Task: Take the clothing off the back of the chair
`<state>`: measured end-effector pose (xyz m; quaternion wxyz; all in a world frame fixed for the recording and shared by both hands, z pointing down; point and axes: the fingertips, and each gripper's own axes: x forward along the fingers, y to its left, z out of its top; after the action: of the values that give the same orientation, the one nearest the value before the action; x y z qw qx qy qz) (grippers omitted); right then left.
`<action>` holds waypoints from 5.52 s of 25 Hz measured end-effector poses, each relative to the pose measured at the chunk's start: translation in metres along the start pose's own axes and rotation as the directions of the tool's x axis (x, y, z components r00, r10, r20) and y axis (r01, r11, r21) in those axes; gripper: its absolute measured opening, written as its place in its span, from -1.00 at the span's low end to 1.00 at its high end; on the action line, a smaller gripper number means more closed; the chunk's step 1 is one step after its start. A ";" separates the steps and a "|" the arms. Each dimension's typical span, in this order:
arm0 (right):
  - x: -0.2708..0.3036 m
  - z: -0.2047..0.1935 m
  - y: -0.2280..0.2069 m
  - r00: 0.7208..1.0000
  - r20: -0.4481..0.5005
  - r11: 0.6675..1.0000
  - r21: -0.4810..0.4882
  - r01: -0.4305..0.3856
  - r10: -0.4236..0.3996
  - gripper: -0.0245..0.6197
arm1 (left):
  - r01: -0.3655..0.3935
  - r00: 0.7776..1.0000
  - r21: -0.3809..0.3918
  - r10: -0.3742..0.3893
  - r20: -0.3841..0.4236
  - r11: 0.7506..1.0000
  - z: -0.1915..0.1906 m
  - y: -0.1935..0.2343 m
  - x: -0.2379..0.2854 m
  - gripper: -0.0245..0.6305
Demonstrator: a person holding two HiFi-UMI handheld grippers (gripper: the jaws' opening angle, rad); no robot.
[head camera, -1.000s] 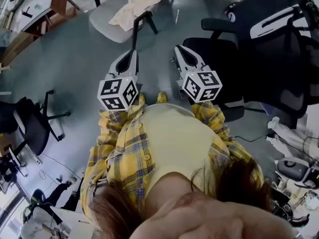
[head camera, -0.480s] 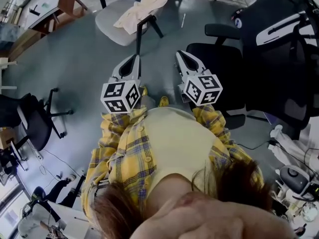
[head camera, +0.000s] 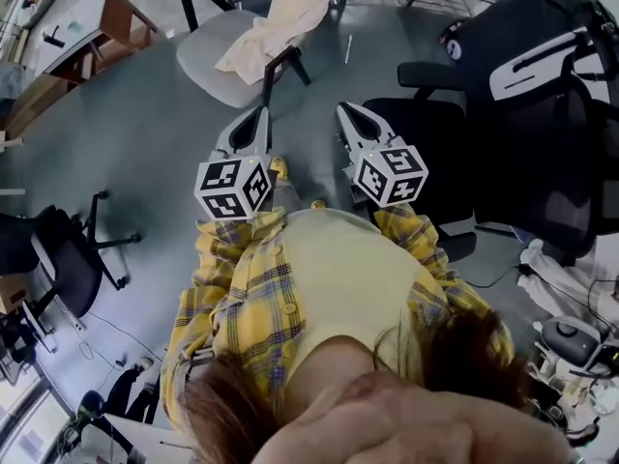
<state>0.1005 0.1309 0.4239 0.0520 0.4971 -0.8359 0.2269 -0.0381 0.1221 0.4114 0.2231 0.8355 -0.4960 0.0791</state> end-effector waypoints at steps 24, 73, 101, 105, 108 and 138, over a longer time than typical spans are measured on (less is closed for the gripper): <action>0.157 0.026 0.017 0.996 -0.080 1.000 0.009 0.027 -0.026 -0.88 | 0.031 0.997 -0.007 -0.031 -0.065 1.000 0.043 0.125 0.066 -0.91; 0.309 0.073 -0.181 0.981 -0.186 0.996 0.058 0.070 -0.058 -0.87 | 0.065 0.981 0.053 -0.054 -0.187 0.996 0.082 0.138 0.303 -0.91; 0.389 0.048 -0.283 0.976 -0.213 0.908 0.416 0.053 0.041 -0.11 | 0.000 0.960 0.100 0.028 -0.278 0.995 0.072 0.147 0.389 -0.91; 0.399 0.047 -0.289 0.979 -0.191 0.866 0.500 0.028 0.078 -0.08 | 0.000 0.957 0.114 0.033 -0.289 0.993 0.072 0.145 0.394 -0.91; 0.406 0.055 -0.296 0.986 -0.141 0.839 0.544 -0.001 0.092 -0.08 | -0.002 0.955 0.131 0.041 -0.294 0.991 0.072 0.145 0.398 -0.91; 0.397 0.096 -0.251 0.996 -0.064 0.983 0.166 0.076 -0.066 -0.75 | -0.073 0.978 0.112 0.093 -0.185 0.991 0.086 0.177 0.323 -0.91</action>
<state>0.1299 -0.3324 0.5446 0.0422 0.5224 -0.7935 0.3092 -0.0386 -0.2455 0.5018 0.2216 0.8133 -0.5020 0.1935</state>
